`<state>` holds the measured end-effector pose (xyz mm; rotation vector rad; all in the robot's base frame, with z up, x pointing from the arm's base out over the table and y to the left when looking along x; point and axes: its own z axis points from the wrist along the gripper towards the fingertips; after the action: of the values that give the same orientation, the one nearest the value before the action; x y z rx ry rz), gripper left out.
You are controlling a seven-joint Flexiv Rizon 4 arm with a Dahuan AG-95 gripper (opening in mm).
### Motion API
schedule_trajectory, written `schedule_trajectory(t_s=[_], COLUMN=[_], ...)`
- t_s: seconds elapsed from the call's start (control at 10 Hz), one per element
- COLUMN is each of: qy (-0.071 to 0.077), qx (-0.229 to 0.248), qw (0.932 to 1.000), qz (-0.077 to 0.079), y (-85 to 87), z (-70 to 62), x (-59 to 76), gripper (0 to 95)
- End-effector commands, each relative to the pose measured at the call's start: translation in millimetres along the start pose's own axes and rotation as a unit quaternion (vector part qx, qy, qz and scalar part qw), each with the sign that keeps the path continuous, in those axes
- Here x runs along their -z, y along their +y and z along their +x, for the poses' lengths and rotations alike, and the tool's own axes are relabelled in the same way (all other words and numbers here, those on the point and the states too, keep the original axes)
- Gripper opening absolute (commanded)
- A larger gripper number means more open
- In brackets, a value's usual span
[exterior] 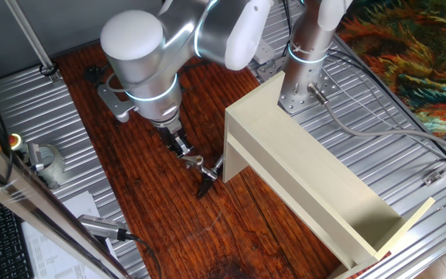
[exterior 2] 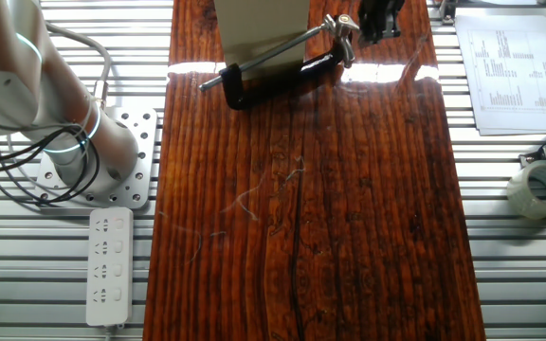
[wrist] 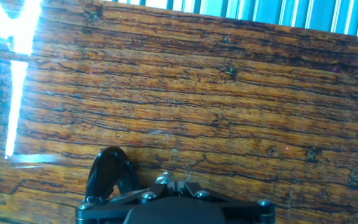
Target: Turn on the water tap
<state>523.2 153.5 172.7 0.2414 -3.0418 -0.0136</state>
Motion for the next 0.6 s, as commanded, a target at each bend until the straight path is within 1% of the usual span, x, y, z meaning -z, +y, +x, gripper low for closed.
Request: schedule_trajectory(t_s=[0.1, 0.6], qy=[-0.001, -0.002], qx=[0.000, -0.003], qw=[1.0000, 1.0000], qz=[-0.001, -0.001], y=[0.8, 5.3], z=[-0.6, -5.2], x=[0.3, 3.1], gripper=[0.0, 0.0])
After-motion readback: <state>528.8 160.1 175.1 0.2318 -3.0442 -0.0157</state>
